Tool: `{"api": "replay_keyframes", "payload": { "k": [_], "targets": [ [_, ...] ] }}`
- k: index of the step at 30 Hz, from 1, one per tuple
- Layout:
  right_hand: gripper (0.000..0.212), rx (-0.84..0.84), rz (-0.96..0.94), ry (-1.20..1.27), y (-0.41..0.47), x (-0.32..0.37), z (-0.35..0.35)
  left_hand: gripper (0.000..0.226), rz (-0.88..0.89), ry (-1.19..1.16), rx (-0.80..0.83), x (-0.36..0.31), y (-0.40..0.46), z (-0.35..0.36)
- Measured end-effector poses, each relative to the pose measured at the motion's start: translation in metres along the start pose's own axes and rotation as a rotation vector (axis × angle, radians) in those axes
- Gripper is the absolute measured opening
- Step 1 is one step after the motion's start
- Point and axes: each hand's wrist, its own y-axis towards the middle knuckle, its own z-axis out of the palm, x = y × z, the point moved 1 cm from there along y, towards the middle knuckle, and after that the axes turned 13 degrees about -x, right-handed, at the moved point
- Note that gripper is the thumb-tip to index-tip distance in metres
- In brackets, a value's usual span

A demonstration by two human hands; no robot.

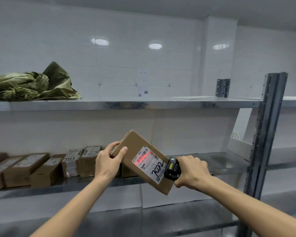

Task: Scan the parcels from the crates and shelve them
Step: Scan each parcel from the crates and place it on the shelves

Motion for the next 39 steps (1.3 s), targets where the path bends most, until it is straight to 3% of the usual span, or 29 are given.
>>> {"api": "replay_keyframes", "payload": {
  "k": [21,25,29,31,34,39],
  "targets": [
    [0.047,-0.080,-0.023,-0.035,0.013,-0.004,0.005,0.034,-0.020,-0.021,0.007,0.000,0.000,0.011],
    [0.049,-0.023,0.154,0.115,0.009,-0.010,0.012,0.037,-0.048,-0.013,0.006,0.003,0.004,0.014],
    [0.065,0.080,0.333,0.389,-0.001,-0.019,0.027,0.033,-0.108,-0.045,0.014,-0.001,0.000,0.019],
    [0.059,0.093,0.365,0.523,-0.004,-0.024,0.035,0.034,-0.114,-0.061,0.033,-0.001,-0.004,0.025],
    [0.045,0.032,0.415,0.638,-0.006,-0.032,0.039,0.041,-0.121,-0.071,0.078,0.001,-0.007,0.035],
    [0.050,-0.112,0.502,0.699,-0.002,-0.049,0.031,0.043,-0.107,-0.108,0.208,0.007,-0.003,0.044]
  ]
}}
